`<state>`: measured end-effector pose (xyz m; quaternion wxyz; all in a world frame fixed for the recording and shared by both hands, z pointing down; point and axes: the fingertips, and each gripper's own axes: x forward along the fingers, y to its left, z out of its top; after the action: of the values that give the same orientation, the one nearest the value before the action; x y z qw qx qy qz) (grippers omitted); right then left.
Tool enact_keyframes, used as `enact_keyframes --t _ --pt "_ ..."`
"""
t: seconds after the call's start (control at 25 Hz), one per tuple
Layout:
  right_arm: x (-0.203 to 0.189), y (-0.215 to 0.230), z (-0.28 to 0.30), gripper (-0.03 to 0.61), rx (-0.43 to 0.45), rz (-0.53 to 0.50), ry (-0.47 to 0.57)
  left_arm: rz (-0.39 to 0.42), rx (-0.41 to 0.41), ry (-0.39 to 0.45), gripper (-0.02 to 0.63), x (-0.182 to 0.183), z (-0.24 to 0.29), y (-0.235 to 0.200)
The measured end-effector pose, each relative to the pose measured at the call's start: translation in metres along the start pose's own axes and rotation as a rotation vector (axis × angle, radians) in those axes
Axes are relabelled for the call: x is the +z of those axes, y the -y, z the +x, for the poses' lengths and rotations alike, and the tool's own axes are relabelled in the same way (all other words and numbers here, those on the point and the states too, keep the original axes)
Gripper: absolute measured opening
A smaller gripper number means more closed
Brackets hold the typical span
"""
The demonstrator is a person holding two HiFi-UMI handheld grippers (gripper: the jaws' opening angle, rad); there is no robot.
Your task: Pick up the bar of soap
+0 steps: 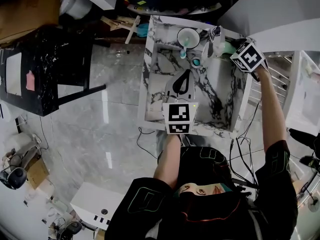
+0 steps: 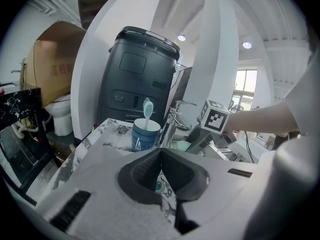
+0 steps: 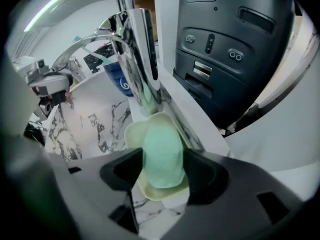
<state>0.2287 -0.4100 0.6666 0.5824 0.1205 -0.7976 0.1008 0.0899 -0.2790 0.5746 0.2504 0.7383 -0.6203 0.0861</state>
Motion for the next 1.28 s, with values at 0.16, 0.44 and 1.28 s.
enact_keyframes --t 0.16,0.44,1.28 --pt "0.003 0.0 0.002 0.262 0.017 0.023 -0.007 -0.002 -0.001 -0.001 0.008 -0.001 0.0 -0.002" --pt "-0.001 0.004 0.002 0.259 -0.023 0.129 -0.034 0.013 -0.018 0.0 0.008 0.004 -0.004 -0.004" --pt "0.017 -0.026 -0.082 0.256 -0.214 0.472 0.42 0.132 -0.146 0.006 0.008 0.03 -0.025 0.01"
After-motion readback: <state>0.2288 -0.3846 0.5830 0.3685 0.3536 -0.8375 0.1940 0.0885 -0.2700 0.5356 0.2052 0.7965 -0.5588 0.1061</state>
